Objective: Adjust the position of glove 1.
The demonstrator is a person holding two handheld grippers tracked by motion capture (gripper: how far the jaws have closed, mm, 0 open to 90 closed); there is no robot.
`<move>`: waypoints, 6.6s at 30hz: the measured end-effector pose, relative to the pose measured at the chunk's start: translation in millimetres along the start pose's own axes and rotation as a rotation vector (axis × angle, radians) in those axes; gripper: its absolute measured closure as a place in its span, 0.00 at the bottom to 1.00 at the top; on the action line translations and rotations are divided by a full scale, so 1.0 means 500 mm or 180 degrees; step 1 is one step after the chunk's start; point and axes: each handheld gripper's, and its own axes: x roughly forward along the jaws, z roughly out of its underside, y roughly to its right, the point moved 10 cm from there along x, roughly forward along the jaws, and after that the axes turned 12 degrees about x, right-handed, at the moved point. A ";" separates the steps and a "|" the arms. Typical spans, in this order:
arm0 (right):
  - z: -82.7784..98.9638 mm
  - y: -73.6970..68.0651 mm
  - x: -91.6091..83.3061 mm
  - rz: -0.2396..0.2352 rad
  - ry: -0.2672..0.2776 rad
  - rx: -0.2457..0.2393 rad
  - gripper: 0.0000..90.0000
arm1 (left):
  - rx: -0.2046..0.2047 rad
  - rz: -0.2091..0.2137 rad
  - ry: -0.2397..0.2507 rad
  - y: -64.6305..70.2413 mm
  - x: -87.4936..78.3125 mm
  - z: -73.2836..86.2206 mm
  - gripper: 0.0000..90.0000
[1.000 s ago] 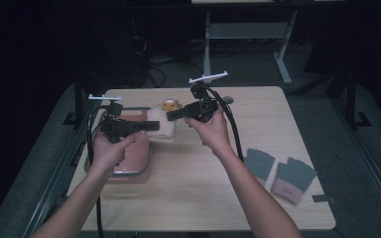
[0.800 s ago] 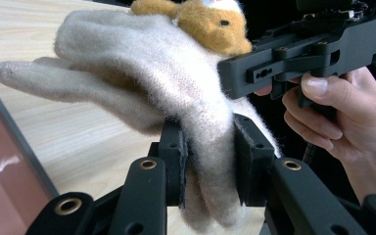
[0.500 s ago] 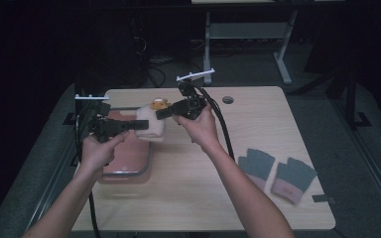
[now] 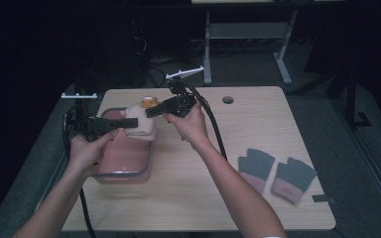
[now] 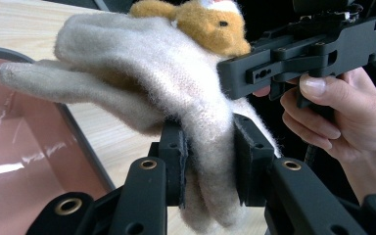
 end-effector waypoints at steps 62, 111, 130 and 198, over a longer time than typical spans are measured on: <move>0.043 0.070 0.226 -0.0080 -0.0536 0.0362 0.93 | -0.0518 -0.0408 -0.0310 -0.153 -0.045 0.148 0.77; 0.073 0.128 0.240 0.0426 -0.0696 0.0383 0.81 | -0.0517 -0.1000 -0.0896 -0.196 -0.012 0.240 0.77; 0.064 0.122 0.209 0.0317 -0.0562 0.0348 0.82 | -0.0377 -0.1186 -0.0852 -0.188 -0.043 0.204 0.62; 0.096 0.146 -0.029 0.0051 -0.0116 0.0294 0.67 | 0.0225 -0.0714 -0.0641 -0.043 0.066 0.116 0.55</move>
